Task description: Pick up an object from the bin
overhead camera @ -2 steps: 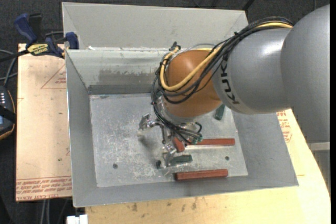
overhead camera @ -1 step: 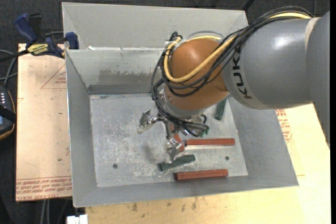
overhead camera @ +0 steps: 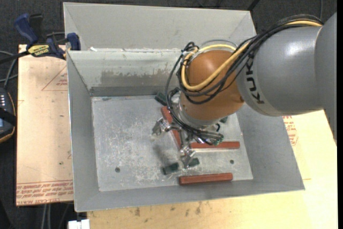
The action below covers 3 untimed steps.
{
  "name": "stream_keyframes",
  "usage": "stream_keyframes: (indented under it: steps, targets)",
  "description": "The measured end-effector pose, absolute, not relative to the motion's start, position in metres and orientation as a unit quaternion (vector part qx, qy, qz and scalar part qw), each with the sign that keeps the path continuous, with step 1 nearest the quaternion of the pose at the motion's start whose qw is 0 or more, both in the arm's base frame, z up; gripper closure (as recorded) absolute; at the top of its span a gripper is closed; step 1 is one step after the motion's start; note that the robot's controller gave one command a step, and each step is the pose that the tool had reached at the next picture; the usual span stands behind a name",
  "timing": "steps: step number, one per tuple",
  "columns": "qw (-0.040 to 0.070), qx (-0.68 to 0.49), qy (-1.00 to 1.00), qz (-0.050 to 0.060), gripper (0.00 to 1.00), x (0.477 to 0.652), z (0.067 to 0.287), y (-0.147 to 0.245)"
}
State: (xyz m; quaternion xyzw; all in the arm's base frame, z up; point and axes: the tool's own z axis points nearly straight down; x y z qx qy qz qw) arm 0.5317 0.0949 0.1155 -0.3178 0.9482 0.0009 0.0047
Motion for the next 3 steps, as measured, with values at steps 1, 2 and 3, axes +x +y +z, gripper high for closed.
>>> stream_keyframes:
  steps: [1,2,3]
  targets:
    - [0.006,-0.387,0.922,-0.003,0.00,0.511,0.089,0.082]
    - [0.009,-0.377,0.926,0.000,1.00,0.525,0.079,0.051]
    - [0.009,-0.377,0.926,0.000,1.00,0.525,0.079,0.051]
